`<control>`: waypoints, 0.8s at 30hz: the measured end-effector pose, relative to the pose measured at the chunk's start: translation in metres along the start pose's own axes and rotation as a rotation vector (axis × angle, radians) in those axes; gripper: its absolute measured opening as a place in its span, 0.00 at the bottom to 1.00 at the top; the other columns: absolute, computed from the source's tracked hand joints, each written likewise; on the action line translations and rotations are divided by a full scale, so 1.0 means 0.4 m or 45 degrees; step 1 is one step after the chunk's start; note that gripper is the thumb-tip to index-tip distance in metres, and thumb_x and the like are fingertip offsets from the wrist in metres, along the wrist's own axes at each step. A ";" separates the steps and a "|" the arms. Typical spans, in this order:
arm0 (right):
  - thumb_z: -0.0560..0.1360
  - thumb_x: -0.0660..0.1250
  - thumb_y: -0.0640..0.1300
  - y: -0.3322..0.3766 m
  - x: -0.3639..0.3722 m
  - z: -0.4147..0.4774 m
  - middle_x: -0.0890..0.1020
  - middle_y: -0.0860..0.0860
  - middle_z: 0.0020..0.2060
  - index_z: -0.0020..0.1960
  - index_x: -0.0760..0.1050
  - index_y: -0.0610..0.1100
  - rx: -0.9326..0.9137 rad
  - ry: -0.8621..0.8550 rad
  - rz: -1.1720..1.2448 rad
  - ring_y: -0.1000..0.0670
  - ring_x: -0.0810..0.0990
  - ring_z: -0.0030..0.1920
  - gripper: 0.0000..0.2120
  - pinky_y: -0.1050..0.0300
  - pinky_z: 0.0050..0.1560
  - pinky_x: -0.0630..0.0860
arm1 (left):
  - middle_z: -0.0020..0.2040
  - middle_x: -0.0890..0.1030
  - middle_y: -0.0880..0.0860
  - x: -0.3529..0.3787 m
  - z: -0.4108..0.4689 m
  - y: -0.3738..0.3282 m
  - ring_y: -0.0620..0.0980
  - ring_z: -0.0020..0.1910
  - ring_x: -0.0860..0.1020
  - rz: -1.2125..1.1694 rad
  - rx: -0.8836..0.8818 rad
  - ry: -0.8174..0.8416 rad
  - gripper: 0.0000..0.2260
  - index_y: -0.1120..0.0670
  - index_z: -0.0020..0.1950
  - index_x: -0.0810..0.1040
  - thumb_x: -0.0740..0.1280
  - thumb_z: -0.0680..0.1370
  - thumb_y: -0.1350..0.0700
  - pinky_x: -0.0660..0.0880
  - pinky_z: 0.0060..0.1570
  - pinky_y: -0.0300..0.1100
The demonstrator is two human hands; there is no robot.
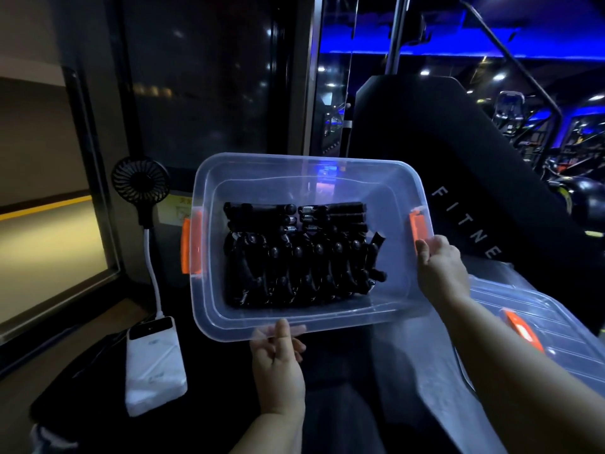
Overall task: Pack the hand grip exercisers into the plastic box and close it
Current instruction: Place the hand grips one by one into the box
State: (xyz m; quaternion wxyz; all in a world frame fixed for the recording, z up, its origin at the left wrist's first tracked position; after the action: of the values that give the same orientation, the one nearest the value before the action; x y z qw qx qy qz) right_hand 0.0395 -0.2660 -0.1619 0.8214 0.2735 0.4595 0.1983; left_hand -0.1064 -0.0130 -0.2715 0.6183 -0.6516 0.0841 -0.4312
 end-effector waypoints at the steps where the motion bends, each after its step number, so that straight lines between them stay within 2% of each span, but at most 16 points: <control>1: 0.81 0.53 0.54 -0.001 0.002 0.000 0.75 0.36 0.53 0.58 0.68 0.41 0.000 -0.003 0.003 0.34 0.75 0.52 0.17 0.49 0.45 0.65 | 0.36 0.84 0.51 -0.001 -0.002 -0.001 0.42 0.28 0.73 0.004 -0.005 -0.004 0.07 0.56 0.44 0.69 0.60 0.80 0.54 0.70 0.31 0.35; 4: 0.81 0.52 0.56 -0.014 0.008 0.002 0.77 0.38 0.45 0.52 0.65 0.44 0.005 0.030 -0.009 0.35 0.76 0.49 0.15 0.50 0.42 0.65 | 0.36 0.84 0.50 -0.003 -0.007 -0.001 0.40 0.28 0.73 0.010 -0.045 -0.015 0.07 0.55 0.45 0.69 0.61 0.80 0.53 0.69 0.33 0.38; 7: 0.81 0.51 0.56 -0.021 0.007 0.003 0.74 0.41 0.40 0.48 0.63 0.44 -0.006 0.065 -0.014 0.37 0.74 0.45 0.15 0.50 0.42 0.65 | 0.37 0.84 0.50 -0.003 -0.011 0.001 0.40 0.28 0.73 0.024 -0.104 -0.014 0.07 0.55 0.46 0.70 0.62 0.79 0.52 0.69 0.33 0.38; 11: 0.82 0.51 0.56 -0.022 0.009 0.008 0.73 0.43 0.38 0.48 0.63 0.43 -0.022 0.093 0.028 0.40 0.72 0.41 0.16 0.50 0.41 0.64 | 0.38 0.81 0.53 -0.024 -0.003 -0.011 0.45 0.32 0.75 0.050 -0.133 -0.060 0.08 0.54 0.46 0.68 0.67 0.77 0.54 0.71 0.35 0.40; 13: 0.81 0.51 0.57 -0.025 0.011 0.012 0.74 0.43 0.38 0.48 0.63 0.44 -0.023 0.094 0.044 0.41 0.71 0.41 0.16 0.50 0.41 0.65 | 0.38 0.77 0.54 -0.046 0.011 -0.033 0.49 0.36 0.75 0.059 -0.092 -0.143 0.13 0.53 0.45 0.66 0.71 0.73 0.58 0.73 0.40 0.42; 14: 0.81 0.51 0.57 -0.026 0.013 0.013 0.74 0.43 0.38 0.48 0.63 0.44 -0.026 0.093 0.046 0.41 0.71 0.41 0.16 0.50 0.42 0.65 | 0.39 0.75 0.54 -0.060 0.020 -0.046 0.48 0.36 0.75 0.073 -0.060 -0.195 0.16 0.54 0.46 0.65 0.73 0.72 0.61 0.73 0.42 0.40; 16: 0.81 0.50 0.58 -0.030 0.014 0.015 0.74 0.43 0.38 0.47 0.63 0.45 -0.028 0.083 0.039 0.40 0.71 0.41 0.16 0.49 0.42 0.66 | 0.40 0.72 0.52 -0.086 0.041 -0.078 0.44 0.35 0.74 0.146 -0.013 -0.274 0.22 0.57 0.54 0.64 0.74 0.70 0.63 0.71 0.39 0.33; 19: 0.81 0.50 0.58 -0.031 0.013 0.010 0.73 0.42 0.38 0.46 0.62 0.45 -0.032 0.074 0.031 0.39 0.72 0.42 0.17 0.48 0.42 0.67 | 0.46 0.71 0.51 -0.124 0.082 -0.135 0.47 0.38 0.72 0.313 0.031 -0.303 0.32 0.57 0.66 0.59 0.75 0.70 0.58 0.71 0.41 0.38; 21: 0.81 0.50 0.58 -0.030 0.010 0.004 0.74 0.42 0.39 0.46 0.63 0.44 -0.031 0.084 0.032 0.37 0.74 0.43 0.17 0.48 0.43 0.67 | 0.52 0.72 0.52 -0.138 0.121 -0.177 0.51 0.45 0.74 0.458 0.116 -0.254 0.28 0.55 0.65 0.63 0.74 0.71 0.51 0.73 0.45 0.44; 22: 0.81 0.50 0.58 -0.029 0.008 0.001 0.74 0.42 0.39 0.47 0.63 0.44 -0.031 0.092 0.037 0.36 0.75 0.45 0.17 0.49 0.43 0.67 | 0.53 0.74 0.52 -0.138 0.144 -0.195 0.52 0.47 0.75 0.538 0.152 -0.204 0.24 0.53 0.61 0.65 0.72 0.72 0.48 0.74 0.44 0.46; 24: 0.81 0.51 0.57 -0.028 0.005 -0.005 0.74 0.41 0.39 0.47 0.63 0.43 -0.027 0.110 0.064 0.36 0.76 0.45 0.17 0.49 0.42 0.67 | 0.46 0.75 0.52 -0.135 0.186 -0.221 0.55 0.44 0.76 0.640 0.182 -0.136 0.17 0.54 0.54 0.68 0.68 0.74 0.44 0.73 0.39 0.45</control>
State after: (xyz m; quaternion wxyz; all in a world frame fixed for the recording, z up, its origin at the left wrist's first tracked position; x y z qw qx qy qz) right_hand 0.0396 -0.2730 -0.1708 0.7985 0.2672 0.4854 0.2353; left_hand -0.1274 0.0961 -0.2086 0.7541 -0.5868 0.1796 -0.2340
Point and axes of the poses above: each hand's wrist, its own z-axis towards the middle knuckle, its own x-axis out of the palm, y = z × x, the point moved 5 cm from there along z, towards the middle knuckle
